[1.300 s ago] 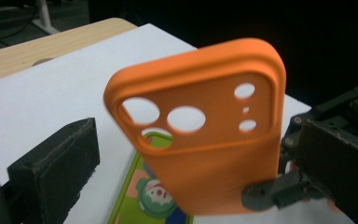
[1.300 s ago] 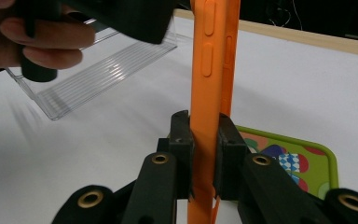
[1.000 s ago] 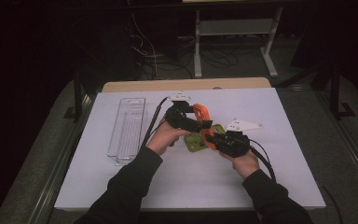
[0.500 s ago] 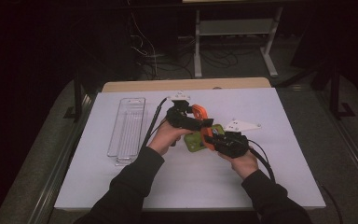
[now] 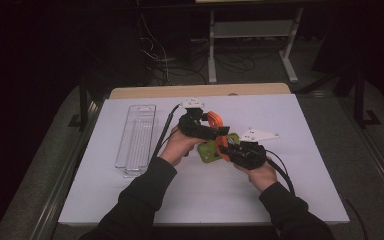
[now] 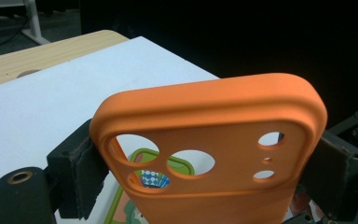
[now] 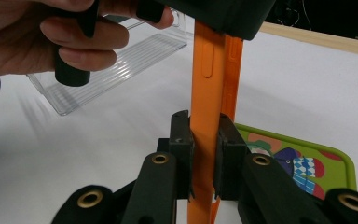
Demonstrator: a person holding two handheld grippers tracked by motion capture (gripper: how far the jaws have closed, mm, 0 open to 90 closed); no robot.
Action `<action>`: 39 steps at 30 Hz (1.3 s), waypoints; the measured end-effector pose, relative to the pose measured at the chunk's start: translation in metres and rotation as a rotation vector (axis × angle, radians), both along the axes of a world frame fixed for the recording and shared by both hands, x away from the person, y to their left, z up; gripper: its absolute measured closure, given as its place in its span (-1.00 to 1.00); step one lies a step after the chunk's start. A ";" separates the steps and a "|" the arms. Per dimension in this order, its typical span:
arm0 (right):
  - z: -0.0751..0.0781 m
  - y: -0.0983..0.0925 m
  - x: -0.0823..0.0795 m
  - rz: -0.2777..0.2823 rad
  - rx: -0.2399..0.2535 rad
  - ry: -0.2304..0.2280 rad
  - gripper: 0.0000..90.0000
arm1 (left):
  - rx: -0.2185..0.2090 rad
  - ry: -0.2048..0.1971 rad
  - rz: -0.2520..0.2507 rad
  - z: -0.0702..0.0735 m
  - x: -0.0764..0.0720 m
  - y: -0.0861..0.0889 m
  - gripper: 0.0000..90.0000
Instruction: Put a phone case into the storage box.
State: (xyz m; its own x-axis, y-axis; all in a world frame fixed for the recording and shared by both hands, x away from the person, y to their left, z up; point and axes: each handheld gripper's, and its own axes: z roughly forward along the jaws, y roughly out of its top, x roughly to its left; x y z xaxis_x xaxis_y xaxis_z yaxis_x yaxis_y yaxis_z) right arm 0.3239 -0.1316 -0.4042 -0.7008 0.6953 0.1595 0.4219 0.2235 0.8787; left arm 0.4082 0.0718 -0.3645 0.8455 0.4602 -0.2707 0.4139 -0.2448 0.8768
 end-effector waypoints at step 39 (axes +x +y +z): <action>-0.030 -0.073 -0.032 -0.007 -0.192 0.108 -0.99 | 0.233 -0.120 0.132 0.085 0.029 0.064 -0.67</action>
